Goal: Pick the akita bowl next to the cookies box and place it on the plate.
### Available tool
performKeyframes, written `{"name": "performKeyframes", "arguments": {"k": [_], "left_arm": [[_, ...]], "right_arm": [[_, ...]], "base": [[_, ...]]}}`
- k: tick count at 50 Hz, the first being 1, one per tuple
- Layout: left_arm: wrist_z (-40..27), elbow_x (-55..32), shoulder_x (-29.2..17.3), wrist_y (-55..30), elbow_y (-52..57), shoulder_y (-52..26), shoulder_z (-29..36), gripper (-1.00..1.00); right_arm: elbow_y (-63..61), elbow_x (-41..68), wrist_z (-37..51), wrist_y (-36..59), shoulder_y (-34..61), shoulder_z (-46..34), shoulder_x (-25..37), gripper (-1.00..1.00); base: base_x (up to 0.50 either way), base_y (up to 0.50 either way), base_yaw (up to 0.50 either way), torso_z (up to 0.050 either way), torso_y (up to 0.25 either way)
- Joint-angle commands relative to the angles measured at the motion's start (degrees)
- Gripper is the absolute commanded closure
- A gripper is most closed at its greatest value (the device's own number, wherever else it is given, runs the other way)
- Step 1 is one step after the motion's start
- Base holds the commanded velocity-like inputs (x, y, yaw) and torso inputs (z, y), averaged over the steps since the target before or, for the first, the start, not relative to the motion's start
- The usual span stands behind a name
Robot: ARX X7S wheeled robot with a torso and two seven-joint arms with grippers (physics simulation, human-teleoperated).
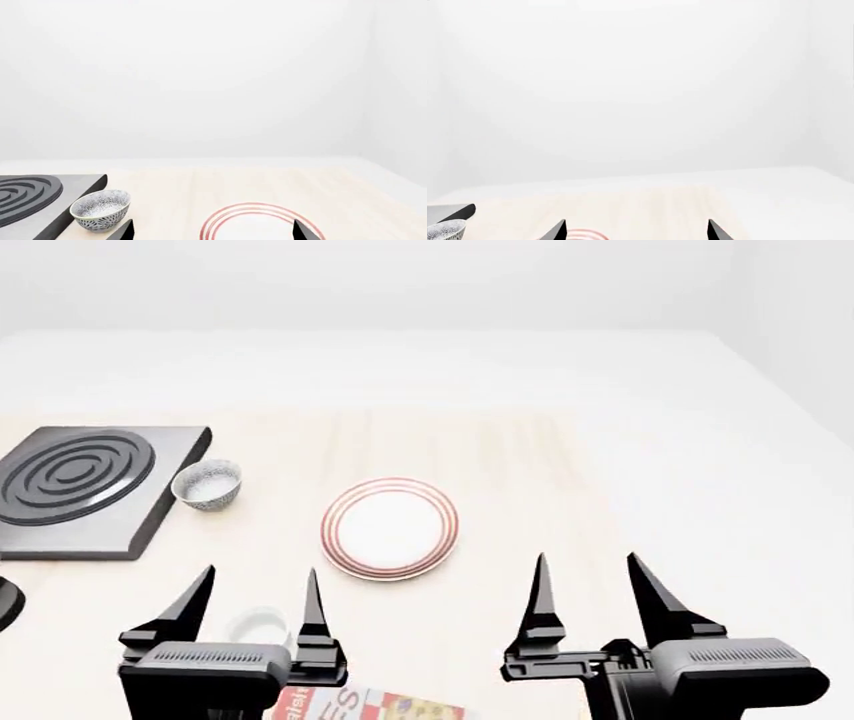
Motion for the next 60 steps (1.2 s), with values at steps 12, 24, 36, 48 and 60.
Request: {"name": "performKeyframes", "arguments": {"k": [12,24,36,48,60], "left_arm": [[-1.1,-0.7,-1.0,0.4,0.0,-0.1,0.7,-1.0],[-1.6,-1.0,-1.5,0.8,-0.3,-0.1,1.0,-1.0],[-2.2,-1.3,-1.9,0.5,0.3,-0.2,1.4,-1.0],[-2.7,-1.5,-2.4,0.1,0.4,-0.3,1.5,-1.0],[-3.3,-1.3,-2.8,0.2,0.6,-0.3,1.9,-1.0]], "right_arm": [[0.5,1.4,1.1,-0.8,0.2,-0.7,1.1,-1.0],[0.8,1.7,1.6,-1.2,0.2,-1.1,1.6,-1.0],[0.6,1.6,2.2,-1.6,-0.2,-1.8,2.0,-1.0],[-12.6,12.3,5.9,12.8,2.6,4.5,8.4,-1.0],[-22.3,56.0,24.0,33.0,5.1,25.8,35.2,-1.0]], "base": [[0.0,-0.04,0.0,0.0,0.0],[0.0,0.0,0.0,0.0,0.0],[0.0,-0.17,0.0,0.0,0.0],[0.0,0.0,0.0,0.0,0.0],[0.0,0.0,0.0,0.0,0.0]]}}
